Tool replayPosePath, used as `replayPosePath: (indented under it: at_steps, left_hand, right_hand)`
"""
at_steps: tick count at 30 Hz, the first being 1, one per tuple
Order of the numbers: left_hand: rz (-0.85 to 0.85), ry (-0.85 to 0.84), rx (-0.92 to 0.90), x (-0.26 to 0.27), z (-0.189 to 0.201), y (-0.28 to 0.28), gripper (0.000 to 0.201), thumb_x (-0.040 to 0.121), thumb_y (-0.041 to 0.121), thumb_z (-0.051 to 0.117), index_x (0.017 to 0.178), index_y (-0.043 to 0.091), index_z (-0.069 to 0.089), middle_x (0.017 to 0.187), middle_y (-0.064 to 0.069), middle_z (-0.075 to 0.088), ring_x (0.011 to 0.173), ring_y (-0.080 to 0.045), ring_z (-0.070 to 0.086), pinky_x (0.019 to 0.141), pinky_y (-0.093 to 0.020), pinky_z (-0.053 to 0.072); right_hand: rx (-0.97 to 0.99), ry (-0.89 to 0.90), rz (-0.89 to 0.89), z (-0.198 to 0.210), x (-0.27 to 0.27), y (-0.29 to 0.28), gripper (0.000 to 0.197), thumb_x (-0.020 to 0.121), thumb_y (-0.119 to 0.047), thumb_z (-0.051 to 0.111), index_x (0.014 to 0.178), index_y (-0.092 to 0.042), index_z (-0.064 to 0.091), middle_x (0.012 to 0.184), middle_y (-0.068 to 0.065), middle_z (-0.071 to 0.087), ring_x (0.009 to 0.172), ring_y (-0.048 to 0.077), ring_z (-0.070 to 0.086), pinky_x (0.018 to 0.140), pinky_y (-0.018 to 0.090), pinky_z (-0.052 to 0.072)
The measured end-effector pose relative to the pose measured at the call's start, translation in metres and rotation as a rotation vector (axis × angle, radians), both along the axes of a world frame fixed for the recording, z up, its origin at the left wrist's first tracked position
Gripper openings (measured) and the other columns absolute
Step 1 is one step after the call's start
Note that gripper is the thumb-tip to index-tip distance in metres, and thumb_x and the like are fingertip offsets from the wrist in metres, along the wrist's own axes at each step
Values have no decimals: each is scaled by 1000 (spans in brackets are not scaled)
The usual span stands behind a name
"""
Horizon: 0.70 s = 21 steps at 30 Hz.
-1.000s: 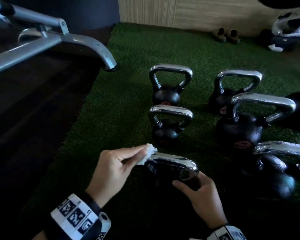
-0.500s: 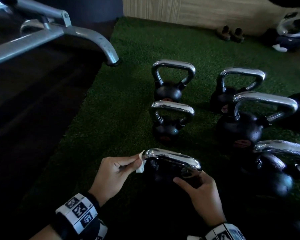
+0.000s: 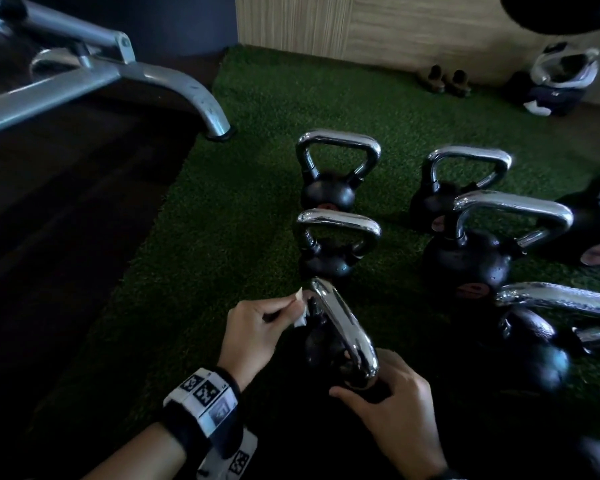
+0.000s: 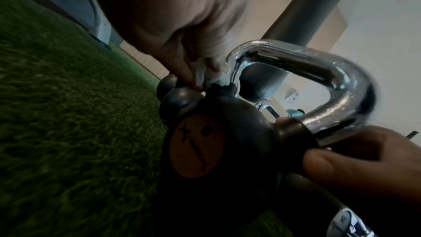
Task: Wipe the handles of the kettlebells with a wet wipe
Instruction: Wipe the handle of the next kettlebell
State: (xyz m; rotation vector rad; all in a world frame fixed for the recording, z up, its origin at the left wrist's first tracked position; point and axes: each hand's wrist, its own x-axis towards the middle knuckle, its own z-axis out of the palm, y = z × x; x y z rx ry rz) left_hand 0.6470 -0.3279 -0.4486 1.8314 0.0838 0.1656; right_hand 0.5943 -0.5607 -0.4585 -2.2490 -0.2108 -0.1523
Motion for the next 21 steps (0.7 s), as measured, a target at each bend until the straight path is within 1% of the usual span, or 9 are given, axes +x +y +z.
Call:
replayPosePath:
  at_steps: [2, 5, 8, 9, 11, 13, 16, 19, 21]
  left_hand:
    - [4, 9, 11, 7, 3, -7, 20, 88, 33, 78, 106, 28, 80, 98, 21, 78, 94, 7, 72, 87, -12, 55]
    - [-47, 38, 21, 11, 7, -13, 21, 89, 34, 77, 109, 28, 80, 104, 22, 76, 101, 12, 68, 93, -12, 53]
    - [-103, 32, 94, 5, 6, -13, 25, 94, 33, 73, 117, 25, 77, 112, 22, 74, 106, 19, 63, 93, -2, 46]
    - [-112, 16, 139, 4, 6, -12, 26, 95, 30, 73, 119, 22, 77, 115, 19, 73, 107, 20, 61, 92, 0, 43]
    - [-117, -4, 201, 2, 5, -10, 26, 95, 24, 74, 120, 18, 77, 118, 15, 73, 104, 23, 60, 91, 2, 41]
    - [-108, -12, 225, 4, 7, -8, 26, 94, 22, 75, 119, 17, 77, 116, 13, 75, 101, 22, 62, 91, 0, 45]
    - [-102, -57, 269, 7, 10, -14, 24, 94, 23, 75, 116, 17, 79, 110, 9, 78, 97, 11, 69, 90, -11, 54]
    - [-67, -69, 212, 4, 17, -21, 20, 93, 22, 76, 112, 16, 80, 101, 10, 79, 88, 8, 72, 81, -12, 57]
    - [-73, -85, 186, 5, 22, -23, 19, 94, 25, 75, 110, 17, 81, 96, 12, 80, 83, 6, 73, 78, -23, 61]
  right_hand:
    - [-35, -40, 105, 1, -1, -3, 31, 65, -50, 84, 91, -34, 80, 118, -33, 62, 108, -8, 61, 90, 4, 44]
    - [-20, -22, 217, 8, 6, -10, 22, 77, -34, 70, 97, -37, 80, 116, -24, 66, 108, 0, 63, 90, 17, 51]
    - [94, 45, 210, 9, 26, -14, 27, 84, -14, 76, 101, -35, 80, 115, -16, 68, 107, 5, 68, 91, 28, 55]
    - [152, 105, 190, 6, 35, -12, 33, 83, -21, 80, 112, -36, 76, 119, -15, 67, 112, 6, 67, 93, 31, 56]
    - [212, 274, 154, 0, 50, -4, 62, 73, -43, 85, 131, -43, 64, 128, -18, 64, 122, 3, 62, 101, 35, 53]
    - [194, 371, 128, -14, 59, 3, 59, 69, -55, 84, 124, -45, 66, 114, -22, 69, 111, -1, 62, 101, 38, 54]
    - [218, 387, 120, -14, 56, 10, 25, 77, -48, 85, 91, -59, 68, 81, -32, 67, 81, -11, 59, 76, 15, 48]
    - [285, 385, 125, -17, 51, 7, 21, 82, -35, 84, 88, -46, 66, 73, -32, 67, 71, -12, 59, 70, 11, 44]
    - [307, 377, 111, -13, 49, 8, 24, 84, -28, 83, 87, -40, 62, 68, -33, 66, 67, -15, 60, 63, 9, 45]
